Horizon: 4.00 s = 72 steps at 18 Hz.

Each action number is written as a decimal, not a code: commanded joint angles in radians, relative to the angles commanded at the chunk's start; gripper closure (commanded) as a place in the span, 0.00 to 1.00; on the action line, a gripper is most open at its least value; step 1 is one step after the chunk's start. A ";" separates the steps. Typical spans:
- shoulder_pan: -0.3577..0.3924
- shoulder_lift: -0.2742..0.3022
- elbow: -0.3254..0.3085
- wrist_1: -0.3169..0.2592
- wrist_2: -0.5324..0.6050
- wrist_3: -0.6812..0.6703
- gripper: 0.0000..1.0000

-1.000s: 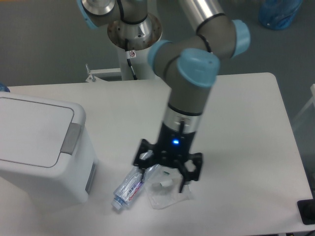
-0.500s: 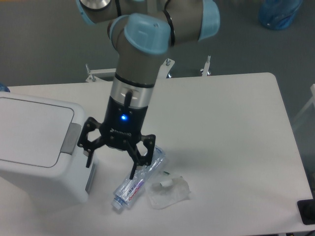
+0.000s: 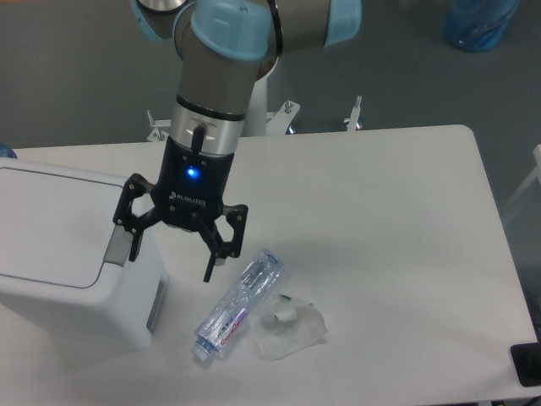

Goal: Open the trash can

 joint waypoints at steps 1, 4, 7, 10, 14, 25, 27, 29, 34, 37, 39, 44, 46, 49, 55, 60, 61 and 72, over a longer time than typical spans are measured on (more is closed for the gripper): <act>0.000 0.006 -0.009 0.000 0.000 0.000 0.00; -0.009 -0.001 -0.020 0.000 0.002 0.000 0.00; -0.017 -0.003 -0.028 0.000 0.003 0.000 0.00; -0.017 -0.001 -0.031 0.000 0.003 0.000 0.00; -0.017 -0.006 -0.032 0.000 0.005 0.000 0.00; -0.017 -0.008 -0.055 0.000 0.005 0.000 0.00; -0.017 -0.008 -0.058 0.000 0.006 0.000 0.00; -0.018 -0.008 -0.058 0.000 0.006 0.000 0.00; -0.017 -0.008 -0.051 0.002 0.005 0.000 0.00; -0.009 -0.023 -0.002 -0.002 0.002 -0.002 0.00; 0.037 -0.032 0.029 -0.002 0.002 -0.002 0.00; 0.175 -0.112 0.084 -0.002 -0.002 0.049 0.00; 0.221 -0.142 0.086 -0.002 -0.002 0.109 0.00; 0.277 -0.179 0.084 -0.002 -0.002 0.191 0.00; 0.319 -0.225 0.086 0.000 -0.002 0.276 0.00; 0.336 -0.261 0.092 0.000 0.005 0.357 0.00; 0.347 -0.271 0.092 0.000 0.006 0.391 0.00; 0.384 -0.301 0.087 -0.009 0.202 0.773 0.00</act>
